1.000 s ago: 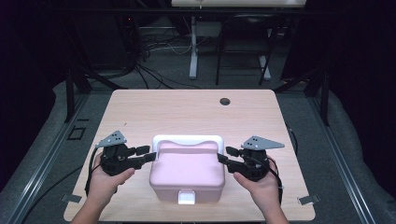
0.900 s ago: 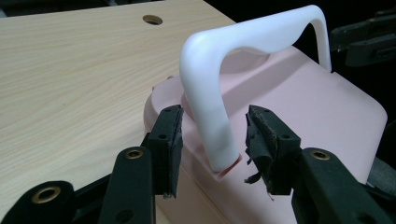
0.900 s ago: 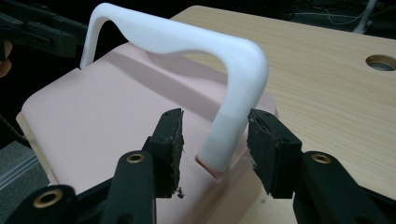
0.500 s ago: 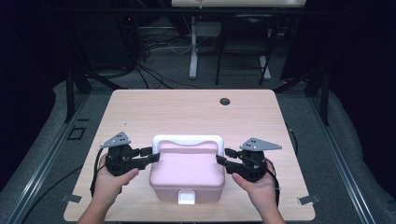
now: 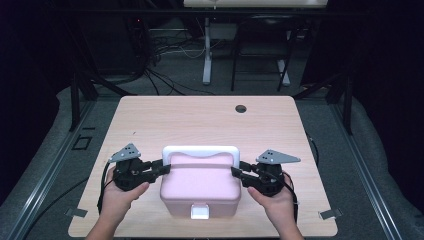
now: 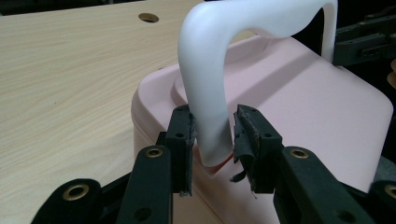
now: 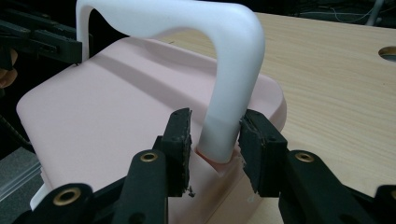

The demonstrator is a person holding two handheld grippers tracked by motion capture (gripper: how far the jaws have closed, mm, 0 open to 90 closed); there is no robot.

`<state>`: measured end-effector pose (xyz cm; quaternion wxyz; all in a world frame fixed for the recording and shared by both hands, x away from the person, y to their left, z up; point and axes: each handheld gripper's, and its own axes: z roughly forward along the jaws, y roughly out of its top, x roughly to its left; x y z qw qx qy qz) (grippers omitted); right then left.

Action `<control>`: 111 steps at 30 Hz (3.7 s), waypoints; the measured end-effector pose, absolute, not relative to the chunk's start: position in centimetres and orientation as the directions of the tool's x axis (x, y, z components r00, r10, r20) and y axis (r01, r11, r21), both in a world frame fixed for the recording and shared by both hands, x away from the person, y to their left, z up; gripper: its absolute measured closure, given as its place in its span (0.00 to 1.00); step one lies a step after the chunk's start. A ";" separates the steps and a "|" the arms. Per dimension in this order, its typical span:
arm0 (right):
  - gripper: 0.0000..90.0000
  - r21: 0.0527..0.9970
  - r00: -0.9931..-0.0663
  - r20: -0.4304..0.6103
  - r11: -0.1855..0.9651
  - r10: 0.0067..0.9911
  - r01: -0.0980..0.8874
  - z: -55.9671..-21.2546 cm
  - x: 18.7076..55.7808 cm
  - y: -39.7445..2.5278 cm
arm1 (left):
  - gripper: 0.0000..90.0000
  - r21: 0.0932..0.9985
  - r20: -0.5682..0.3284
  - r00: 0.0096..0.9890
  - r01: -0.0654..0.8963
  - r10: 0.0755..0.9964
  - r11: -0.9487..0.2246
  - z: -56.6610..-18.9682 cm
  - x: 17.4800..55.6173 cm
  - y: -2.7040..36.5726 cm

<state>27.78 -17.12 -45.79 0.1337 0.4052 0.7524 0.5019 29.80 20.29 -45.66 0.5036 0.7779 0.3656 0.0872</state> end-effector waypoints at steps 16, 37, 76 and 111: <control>0.81 0.878 -0.643 0.158 0.191 0.750 0.439 -45.8 27.1 -17.1 | 0.81 0.862 -0.213 0.717 0.458 0.664 -0.218 -45.8 29.0 20.3; 0.82 0.880 -0.648 0.158 0.192 0.745 0.435 -45.3 26.8 -17.3 | 0.82 0.860 -0.227 0.720 0.464 0.656 -0.211 -45.4 28.8 20.4; 0.82 0.900 -0.643 0.189 0.131 0.742 0.415 -44.1 27.3 -17.4 | 0.72 0.864 -0.177 0.720 0.440 0.671 -0.244 -45.4 23.9 23.7; 0.79 0.902 -0.643 0.213 0.106 0.736 0.419 -44.1 27.5 -17.7 | 0.61 0.877 -0.143 0.743 0.401 0.654 -0.264 -46.5 23.0 21.6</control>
